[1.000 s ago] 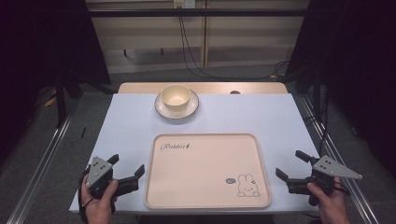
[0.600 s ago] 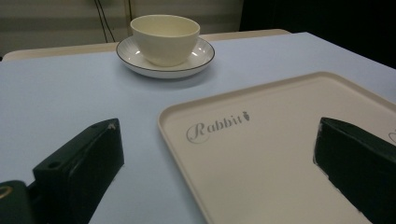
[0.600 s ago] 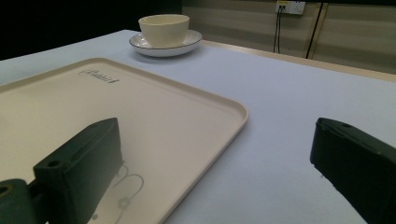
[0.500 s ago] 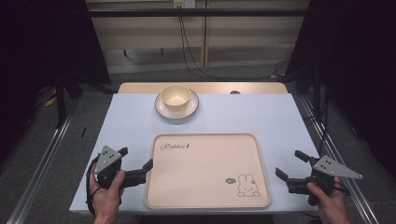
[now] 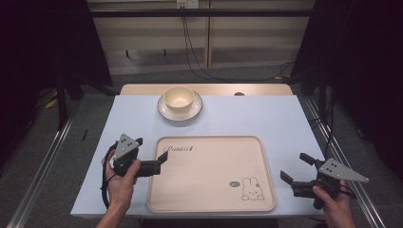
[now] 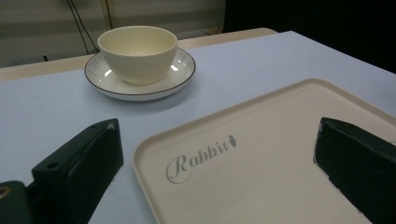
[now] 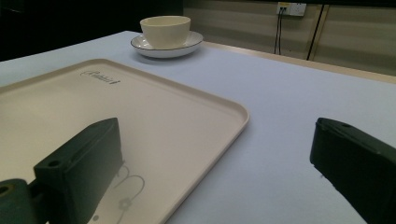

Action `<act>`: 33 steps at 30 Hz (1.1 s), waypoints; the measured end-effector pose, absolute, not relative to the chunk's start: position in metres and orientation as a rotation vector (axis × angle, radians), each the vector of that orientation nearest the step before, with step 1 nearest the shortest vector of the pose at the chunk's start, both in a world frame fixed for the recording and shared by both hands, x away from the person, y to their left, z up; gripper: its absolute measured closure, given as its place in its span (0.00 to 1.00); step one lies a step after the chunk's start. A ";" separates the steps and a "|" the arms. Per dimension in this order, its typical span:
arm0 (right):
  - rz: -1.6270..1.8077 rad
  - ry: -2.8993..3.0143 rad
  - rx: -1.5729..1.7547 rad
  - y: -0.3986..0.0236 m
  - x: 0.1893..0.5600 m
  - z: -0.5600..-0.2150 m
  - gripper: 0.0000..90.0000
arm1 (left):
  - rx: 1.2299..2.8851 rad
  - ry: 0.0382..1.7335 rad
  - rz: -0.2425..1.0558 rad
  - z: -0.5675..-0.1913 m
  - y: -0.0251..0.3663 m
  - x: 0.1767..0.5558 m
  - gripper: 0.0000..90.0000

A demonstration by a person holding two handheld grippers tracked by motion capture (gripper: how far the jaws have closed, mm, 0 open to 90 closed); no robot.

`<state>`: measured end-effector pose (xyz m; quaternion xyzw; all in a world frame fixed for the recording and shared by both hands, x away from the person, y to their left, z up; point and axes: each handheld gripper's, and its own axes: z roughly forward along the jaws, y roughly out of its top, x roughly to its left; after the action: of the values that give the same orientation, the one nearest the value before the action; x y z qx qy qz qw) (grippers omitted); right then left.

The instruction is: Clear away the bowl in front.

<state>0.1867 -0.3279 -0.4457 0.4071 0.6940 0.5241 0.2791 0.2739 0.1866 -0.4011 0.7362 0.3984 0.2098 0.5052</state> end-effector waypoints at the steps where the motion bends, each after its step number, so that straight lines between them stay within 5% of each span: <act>1: 1.407 1.863 1.093 -0.328 0.187 -0.446 0.02 | 1.778 0.967 0.506 -0.401 0.186 0.277 0.02; 16: 1.394 1.853 1.079 -0.328 0.187 -0.446 0.04 | 1.809 0.862 0.524 -0.385 0.170 0.316 0.02; 33: 1.398 1.857 1.084 -0.328 0.187 -0.446 0.03 | 1.778 0.923 0.527 -0.382 0.169 0.375 0.04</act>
<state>0.1871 -0.3278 -0.4461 0.4053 0.6942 0.5225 0.2843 0.3751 0.1689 -0.3820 0.7384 0.3834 0.2188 0.5098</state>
